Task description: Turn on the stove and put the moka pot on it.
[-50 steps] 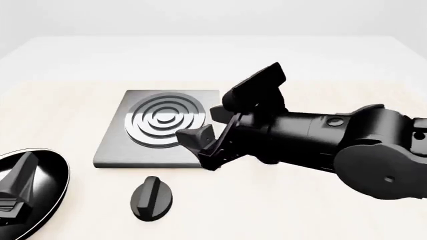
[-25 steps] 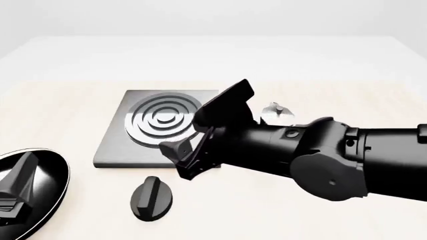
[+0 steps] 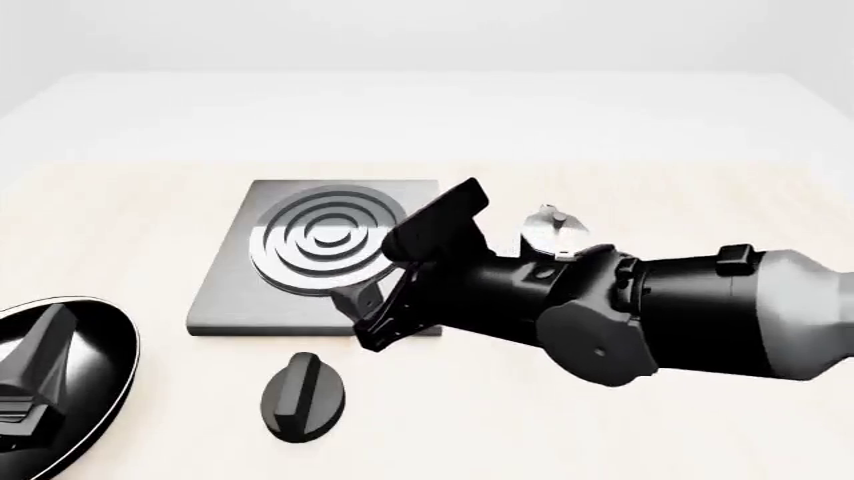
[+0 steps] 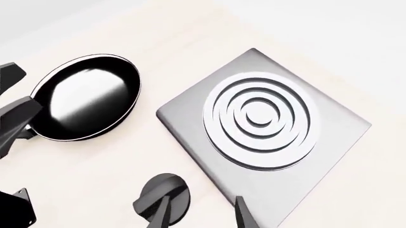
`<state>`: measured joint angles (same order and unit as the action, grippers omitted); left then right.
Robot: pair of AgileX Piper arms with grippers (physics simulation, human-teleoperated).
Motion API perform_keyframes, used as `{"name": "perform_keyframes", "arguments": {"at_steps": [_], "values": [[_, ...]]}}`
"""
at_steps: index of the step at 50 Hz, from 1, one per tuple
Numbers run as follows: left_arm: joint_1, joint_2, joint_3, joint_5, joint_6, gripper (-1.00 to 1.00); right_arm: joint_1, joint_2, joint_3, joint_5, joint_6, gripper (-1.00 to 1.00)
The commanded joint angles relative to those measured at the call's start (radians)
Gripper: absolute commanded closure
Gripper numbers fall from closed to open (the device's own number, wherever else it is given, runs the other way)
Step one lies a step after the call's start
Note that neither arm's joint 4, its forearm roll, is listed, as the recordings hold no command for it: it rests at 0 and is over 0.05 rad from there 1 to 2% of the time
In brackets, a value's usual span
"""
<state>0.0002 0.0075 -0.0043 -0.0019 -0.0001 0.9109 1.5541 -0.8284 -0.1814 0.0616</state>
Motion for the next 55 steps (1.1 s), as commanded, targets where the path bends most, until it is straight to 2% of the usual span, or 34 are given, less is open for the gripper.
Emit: {"name": "perform_keyframes", "arguments": {"at_steps": [1, 25, 55], "values": [[0.0, 0.0, 0.0, 0.0, 0.0, -1.0, -0.022, 0.046, -0.011, -0.024, -0.016, -1.0], [0.0, 0.0, 0.0, 0.0, 0.0, -1.0, -0.037, 0.118, -0.038, -0.039, -0.006, -1.0], [0.0, 0.0, 0.0, 0.0, 0.0, -1.0, -0.032, 0.207, -0.091, -0.006, -0.085, -1.0]]}}
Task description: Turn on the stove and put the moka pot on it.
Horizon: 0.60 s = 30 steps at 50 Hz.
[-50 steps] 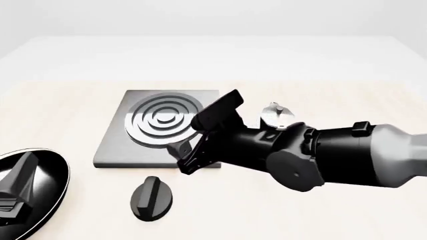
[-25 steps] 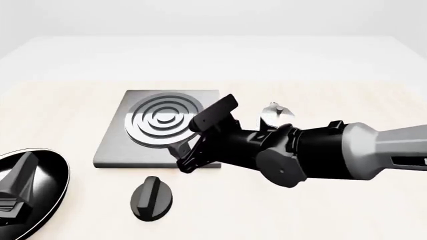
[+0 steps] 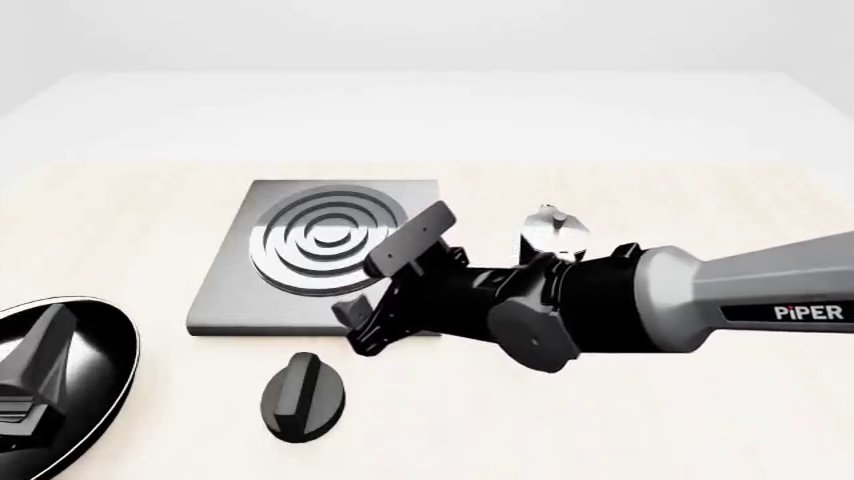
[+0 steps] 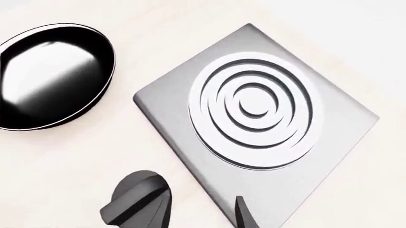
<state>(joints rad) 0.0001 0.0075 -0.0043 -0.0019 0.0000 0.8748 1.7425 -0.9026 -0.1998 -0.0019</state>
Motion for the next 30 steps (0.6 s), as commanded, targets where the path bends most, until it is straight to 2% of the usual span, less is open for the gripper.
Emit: {"name": "perform_keyframes", "arguments": {"at_steps": [1, 22, 30], "values": [[0.0, 0.0, 0.0, 0.0, 0.0, -1.0, 0.005, 0.019, -0.019, 0.013, -0.022, -1.0], [0.0, 0.0, 0.0, 0.0, 0.0, -1.0, 0.027, 0.051, -0.049, 0.02, -0.034, -1.0], [0.0, 0.0, 0.0, 0.0, 0.0, -1.0, 0.027, 0.081, -0.065, 0.022, -0.017, -1.0]]}}
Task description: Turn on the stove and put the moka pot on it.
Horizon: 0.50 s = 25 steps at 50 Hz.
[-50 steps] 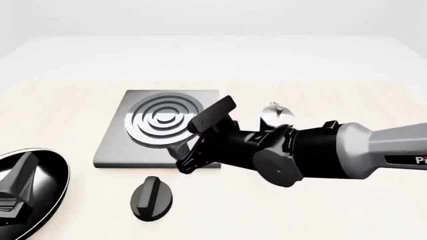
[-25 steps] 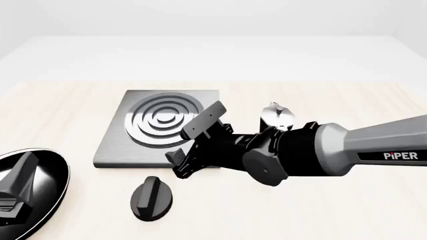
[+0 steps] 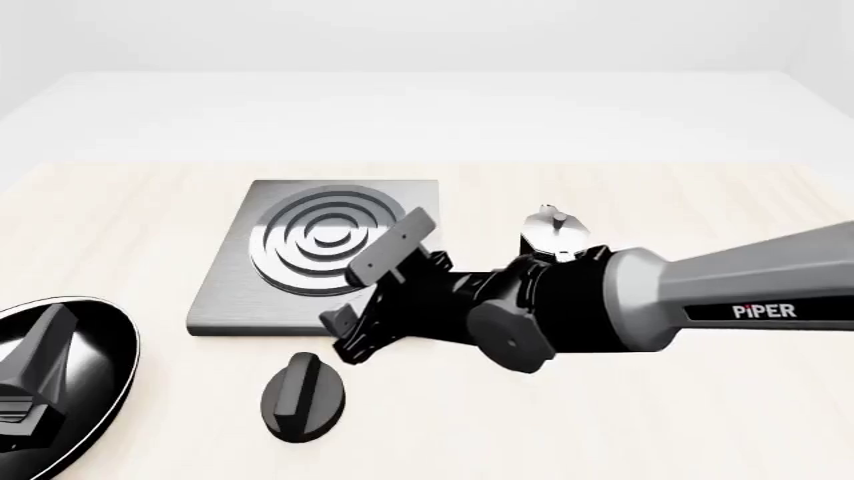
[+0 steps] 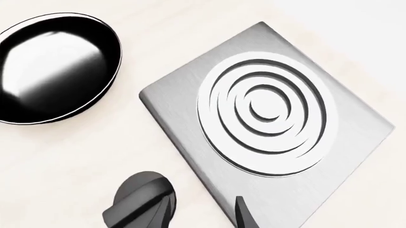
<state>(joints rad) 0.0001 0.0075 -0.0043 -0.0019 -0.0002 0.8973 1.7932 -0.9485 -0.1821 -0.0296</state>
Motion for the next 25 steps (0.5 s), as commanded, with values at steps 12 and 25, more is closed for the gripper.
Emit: {"name": "perform_keyframes", "arguments": {"at_steps": [12, 25], "values": [[0.0, 0.0, 0.0, 0.0, 0.0, -1.0, 0.007, 0.068, -0.03, 0.005, 0.038, -1.0], [0.0, 0.0, 0.0, 0.0, 0.0, -1.0, 0.018, 0.094, -0.048, 0.011, 0.048, -1.0]]}}
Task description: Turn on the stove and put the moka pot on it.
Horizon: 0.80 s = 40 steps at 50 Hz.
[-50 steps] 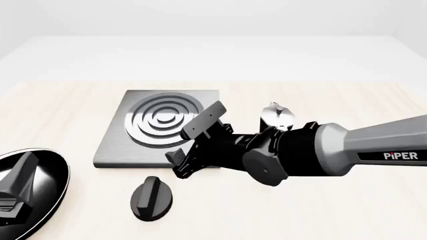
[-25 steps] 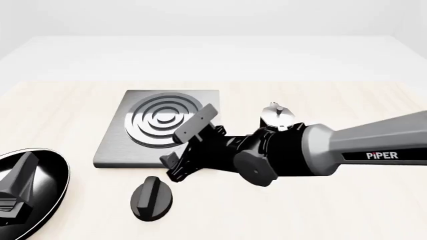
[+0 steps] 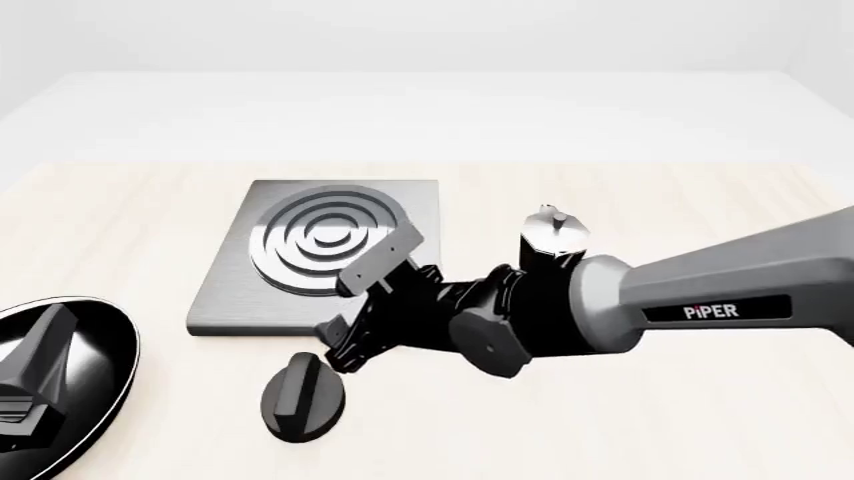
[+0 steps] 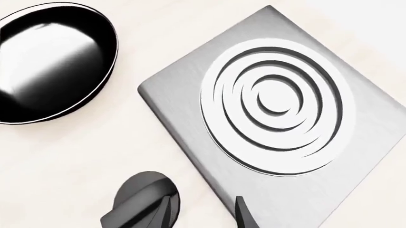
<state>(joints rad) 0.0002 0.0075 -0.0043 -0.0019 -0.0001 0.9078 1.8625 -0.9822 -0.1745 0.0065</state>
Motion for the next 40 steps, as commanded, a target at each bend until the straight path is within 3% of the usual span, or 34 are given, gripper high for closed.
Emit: {"name": "perform_keyframes", "arguments": {"at_steps": [1, 40], "values": [[0.0, 0.0, 0.0, 0.0, 0.0, -1.0, 0.008, 0.027, -0.015, 0.003, 0.009, -1.0], [0.0, 0.0, 0.0, 0.0, 0.0, -1.0, -0.009, 0.096, -0.064, 0.025, -0.001, -1.0]]}}
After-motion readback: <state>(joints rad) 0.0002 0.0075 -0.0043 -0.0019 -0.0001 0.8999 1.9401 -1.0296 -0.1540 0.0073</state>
